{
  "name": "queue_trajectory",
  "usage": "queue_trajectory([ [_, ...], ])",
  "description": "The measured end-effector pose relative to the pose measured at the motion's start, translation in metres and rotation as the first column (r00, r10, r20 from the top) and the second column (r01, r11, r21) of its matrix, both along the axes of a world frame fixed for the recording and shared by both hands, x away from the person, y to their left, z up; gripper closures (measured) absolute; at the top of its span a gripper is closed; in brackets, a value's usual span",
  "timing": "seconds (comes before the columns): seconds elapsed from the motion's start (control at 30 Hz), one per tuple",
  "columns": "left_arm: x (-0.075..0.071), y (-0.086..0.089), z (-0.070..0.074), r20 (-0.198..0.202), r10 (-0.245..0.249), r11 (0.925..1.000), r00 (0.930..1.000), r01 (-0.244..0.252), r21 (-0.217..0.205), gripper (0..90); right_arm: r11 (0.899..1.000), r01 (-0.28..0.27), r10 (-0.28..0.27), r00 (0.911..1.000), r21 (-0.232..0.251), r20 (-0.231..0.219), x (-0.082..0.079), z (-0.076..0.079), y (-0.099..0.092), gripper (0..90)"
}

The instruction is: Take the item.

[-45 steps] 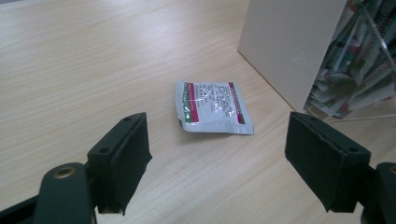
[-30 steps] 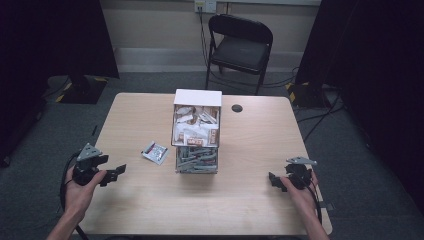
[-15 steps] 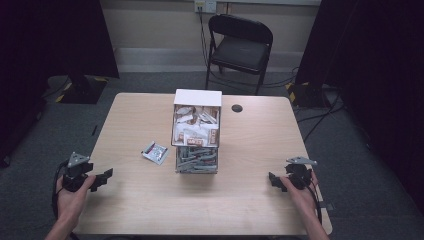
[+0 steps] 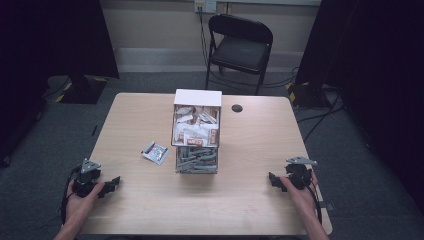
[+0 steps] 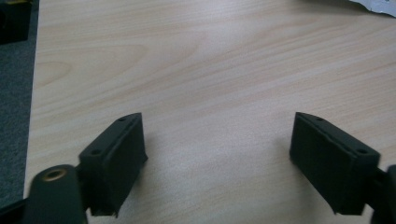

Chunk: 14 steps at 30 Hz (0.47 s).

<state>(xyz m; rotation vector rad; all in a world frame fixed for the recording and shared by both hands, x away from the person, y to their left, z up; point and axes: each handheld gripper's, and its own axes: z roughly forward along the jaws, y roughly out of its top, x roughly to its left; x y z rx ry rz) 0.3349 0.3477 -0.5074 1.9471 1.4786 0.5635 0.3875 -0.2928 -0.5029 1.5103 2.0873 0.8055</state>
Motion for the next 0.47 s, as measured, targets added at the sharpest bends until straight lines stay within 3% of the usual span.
queue_trajectory([
  [0.13, -0.0012, -0.0019, -0.0027, 0.031, -0.012, 0.9999, 0.9995, 0.012, -0.008, 19.3, 1.000, 0.000, 0.000, 1.0000, 0.000, 0.000, 0.0000, 0.0000, 0.0000, 0.0],
  [0.47, -0.0023, -0.0043, -0.0028, 0.029, 0.016, 0.9998, 0.9995, -0.016, -0.008, 16.7, 1.000, 0.000, 0.000, 1.0000, 0.000, 0.000, 0.0000, 0.0000, 0.0000, 0.0],
])
